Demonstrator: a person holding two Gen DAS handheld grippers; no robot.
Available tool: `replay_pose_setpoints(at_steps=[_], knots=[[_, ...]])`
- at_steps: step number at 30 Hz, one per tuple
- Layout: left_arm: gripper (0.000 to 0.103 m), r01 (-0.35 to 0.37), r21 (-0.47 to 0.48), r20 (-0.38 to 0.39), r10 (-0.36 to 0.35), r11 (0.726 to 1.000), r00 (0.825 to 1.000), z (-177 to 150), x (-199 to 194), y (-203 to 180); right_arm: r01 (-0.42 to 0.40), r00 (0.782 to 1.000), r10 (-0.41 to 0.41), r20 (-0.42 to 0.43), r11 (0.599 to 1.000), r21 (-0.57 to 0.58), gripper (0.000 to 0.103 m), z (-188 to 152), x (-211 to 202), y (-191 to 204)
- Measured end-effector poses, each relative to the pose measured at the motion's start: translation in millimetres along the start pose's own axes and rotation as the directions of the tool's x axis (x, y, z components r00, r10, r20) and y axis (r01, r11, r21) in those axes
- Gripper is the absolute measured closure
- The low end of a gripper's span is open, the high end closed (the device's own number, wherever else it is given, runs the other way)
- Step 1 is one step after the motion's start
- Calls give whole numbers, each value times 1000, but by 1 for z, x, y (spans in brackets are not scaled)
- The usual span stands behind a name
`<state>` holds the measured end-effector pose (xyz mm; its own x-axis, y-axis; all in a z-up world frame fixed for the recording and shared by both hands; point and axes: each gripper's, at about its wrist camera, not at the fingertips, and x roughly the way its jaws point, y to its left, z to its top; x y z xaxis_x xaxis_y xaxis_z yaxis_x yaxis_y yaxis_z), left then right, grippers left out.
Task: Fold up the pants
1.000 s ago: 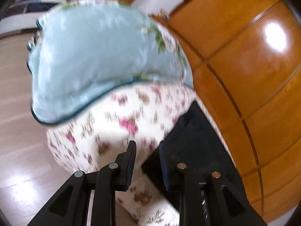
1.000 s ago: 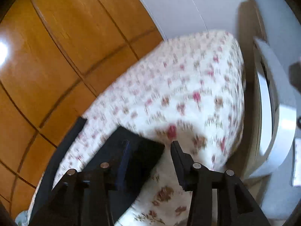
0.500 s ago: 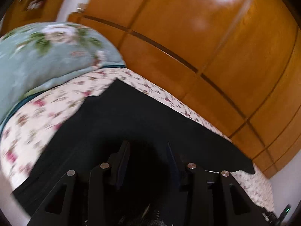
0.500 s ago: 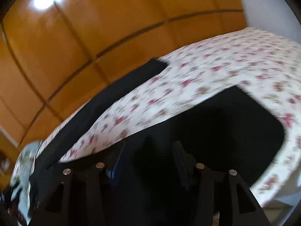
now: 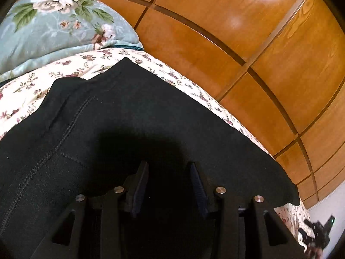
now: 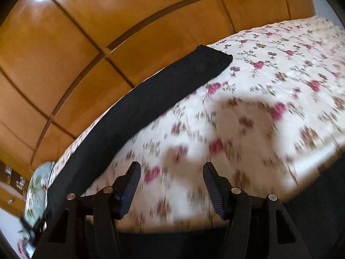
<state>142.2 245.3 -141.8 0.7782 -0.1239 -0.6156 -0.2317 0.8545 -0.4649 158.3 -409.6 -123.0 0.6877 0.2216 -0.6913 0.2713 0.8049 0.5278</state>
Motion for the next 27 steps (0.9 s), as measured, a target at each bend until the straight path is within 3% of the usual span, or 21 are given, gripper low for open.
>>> replay_pose_setpoints(at_steps=[5,10,14,15,17,18,19,23,27], knots=[[60,20,-2,17,-20,1000,1000,-3,-3,0,-8,999,3,45,993,114,42,40,31,-11],[60,30,-2,27,-30,1000,999,-2,0,3,99,989,-116,88,980,175,43,75,60,-22],[60,18,14,33,-18,1000,999,-3,2,1,129,980,-161,117,961,244,47,93,73,-34],[60,18,16,34,-18,1000,999,-3,2,0,128,979,-164,124,957,261,49,96,76,-38],[60,20,18,36,-20,1000,999,-3,3,1,129,977,-170,129,952,276,63,101,76,-43],[60,21,18,36,-22,1000,999,-2,3,1,116,979,-156,130,955,275,85,102,77,-46],[60,23,17,36,-24,1000,999,-2,3,2,96,982,-134,131,960,265,90,103,76,-46],[60,29,15,37,-29,999,999,-2,3,2,113,974,-149,173,973,201,91,98,56,-38],[60,36,11,34,-36,999,999,-2,3,2,197,951,-224,211,970,145,92,88,21,-36]])
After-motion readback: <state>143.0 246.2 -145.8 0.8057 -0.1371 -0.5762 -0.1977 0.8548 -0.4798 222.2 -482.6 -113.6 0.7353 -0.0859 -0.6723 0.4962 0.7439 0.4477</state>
